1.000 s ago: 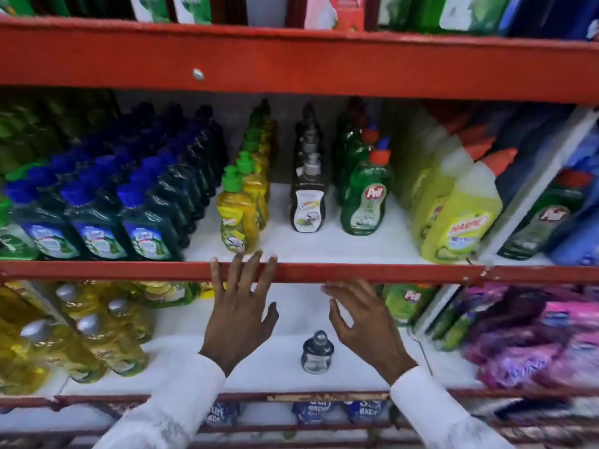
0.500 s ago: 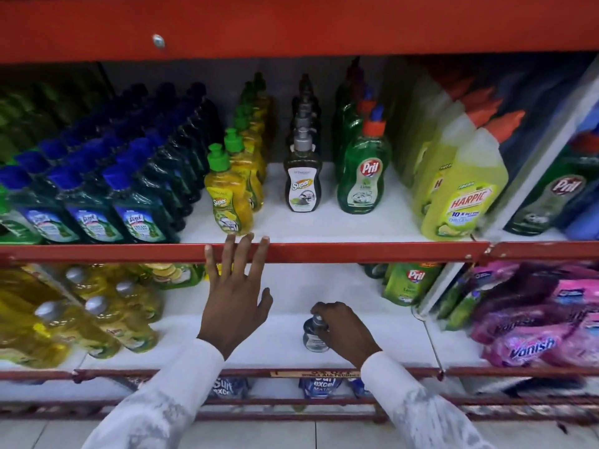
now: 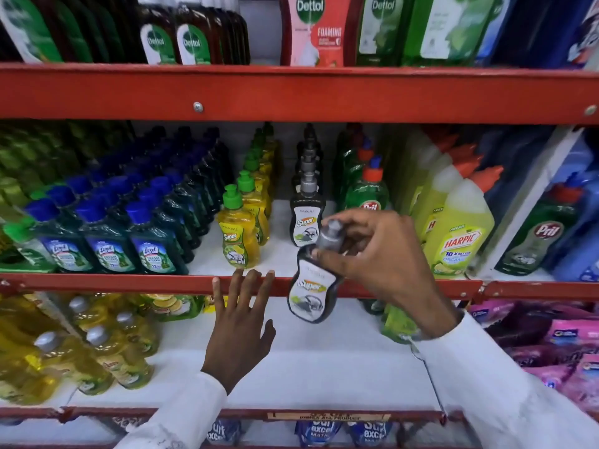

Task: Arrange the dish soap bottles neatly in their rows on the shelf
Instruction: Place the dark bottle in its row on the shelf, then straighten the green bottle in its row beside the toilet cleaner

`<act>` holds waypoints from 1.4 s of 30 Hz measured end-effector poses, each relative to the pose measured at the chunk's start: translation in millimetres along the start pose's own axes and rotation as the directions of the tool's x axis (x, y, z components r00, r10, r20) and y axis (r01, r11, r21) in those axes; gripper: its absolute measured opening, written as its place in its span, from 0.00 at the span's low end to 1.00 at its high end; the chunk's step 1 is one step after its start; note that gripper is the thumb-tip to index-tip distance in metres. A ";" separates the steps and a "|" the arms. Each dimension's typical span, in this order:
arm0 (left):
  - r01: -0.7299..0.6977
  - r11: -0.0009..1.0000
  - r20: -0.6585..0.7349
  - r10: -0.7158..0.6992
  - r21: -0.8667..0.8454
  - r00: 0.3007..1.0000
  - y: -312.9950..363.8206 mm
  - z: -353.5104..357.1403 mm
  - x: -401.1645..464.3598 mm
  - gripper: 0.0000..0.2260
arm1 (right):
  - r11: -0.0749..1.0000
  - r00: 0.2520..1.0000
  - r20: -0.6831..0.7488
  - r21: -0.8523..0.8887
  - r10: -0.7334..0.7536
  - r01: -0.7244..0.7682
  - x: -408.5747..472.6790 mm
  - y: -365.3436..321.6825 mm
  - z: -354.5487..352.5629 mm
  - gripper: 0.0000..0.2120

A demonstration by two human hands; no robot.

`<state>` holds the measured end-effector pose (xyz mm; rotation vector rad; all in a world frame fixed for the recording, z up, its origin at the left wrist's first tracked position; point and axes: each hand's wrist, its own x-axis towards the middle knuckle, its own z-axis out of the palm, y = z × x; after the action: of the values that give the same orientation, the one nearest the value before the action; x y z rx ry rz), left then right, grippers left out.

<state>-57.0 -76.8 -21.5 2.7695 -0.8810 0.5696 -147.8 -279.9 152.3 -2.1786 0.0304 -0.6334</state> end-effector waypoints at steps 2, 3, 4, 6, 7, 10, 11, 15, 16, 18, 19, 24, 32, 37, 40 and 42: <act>-0.002 1.000 0.009 0.002 -0.004 1.000 -1.4 -0.4 0.1 0.39 | 1.000 1.000 -0.017 -0.003 -0.002 0.002 20.9 -10.2 -1.7 0.16; -0.002 1.000 0.013 0.003 -0.006 1.000 -1.6 0.1 -0.1 0.39 | 1.000 1.000 -0.023 -0.024 0.000 -0.001 30.9 -12.4 -0.3 0.16; -0.002 1.000 0.015 0.002 -0.011 1.000 -1.8 0.3 0.0 0.40 | 0.999 1.000 -0.027 -0.051 0.005 -0.006 40.5 -13.3 2.5 0.16; 0.003 1.000 0.016 -0.003 -0.022 1.000 -1.6 0.2 -0.3 0.41 | 0.995 1.000 -0.016 -0.093 0.022 -0.023 57.0 -10.7 11.8 0.17; 0.003 1.000 0.017 -0.002 -0.026 1.000 -1.4 -0.2 -0.5 0.41 | 0.994 1.000 -0.003 -0.106 0.031 -0.031 63.9 -8.4 17.4 0.17; -0.010 1.000 0.023 0.010 -0.023 1.000 -2.2 -1.4 -2.0 0.42 | 0.986 0.999 -0.022 -0.158 0.040 -0.043 79.8 -1.2 31.0 0.19; -0.013 1.000 0.024 0.013 -0.024 1.000 -2.9 -1.6 -2.4 0.42 | 0.985 0.999 -0.031 -0.167 0.045 -0.049 84.1 0.5 33.7 0.19; -0.015 1.000 0.038 0.016 -0.024 0.999 -3.5 -2.5 -2.9 0.43 | 0.973 0.999 -0.015 -0.225 0.044 -0.046 92.7 7.7 42.9 0.16; -0.014 1.000 0.039 0.015 -0.023 0.999 -3.4 -2.6 -2.8 0.43 | 0.972 0.999 -0.014 -0.232 0.041 -0.043 93.2 10.7 45.7 0.15; -0.009 1.000 0.036 0.009 -0.024 0.999 -3.4 -3.1 -2.4 0.43 | 0.976 0.999 -0.025 -0.211 0.046 -0.050 93.6 17.2 50.0 0.16; -0.006 1.000 0.036 0.007 -0.024 0.999 -3.3 -3.1 -2.3 0.43 | 0.980 0.998 -0.030 -0.193 0.048 -0.053 94.1 20.0 51.4 0.17; 0.023 1.000 0.047 -0.023 -0.001 0.999 1.8 -1.5 -0.1 0.41 | 0.982 1.000 -0.013 -0.187 0.010 -0.013 86.7 24.9 47.1 0.26; -0.143 0.986 -0.088 0.136 -0.080 0.987 58.9 8.2 24.0 0.28 | 0.924 0.938 -0.300 -0.378 -0.176 0.053 0.0 80.4 17.9 0.20; -0.253 0.957 -0.110 0.239 -0.143 0.965 103.6 21.3 42.7 0.27 | 0.910 0.767 -0.604 -0.409 -0.215 -0.067 -45.6 137.8 -40.2 0.12; -0.247 0.960 -0.130 0.230 -0.132 0.964 121.7 26.7 46.8 0.28 | 0.941 0.621 -0.779 -0.269 -0.087 -0.206 -49.2 171.3 -82.3 0.15; -0.235 0.967 -0.150 0.219 -0.101 0.964 128.0 30.2 47.9 0.28 | 0.952 0.516 -0.856 -0.127 0.037 -0.280 -42.6 194.8 -107.7 0.19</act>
<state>-86.9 -213.5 -22.5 2.5069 -1.1692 0.7111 -195.9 -473.6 45.0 -1.8284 0.8790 -1.6103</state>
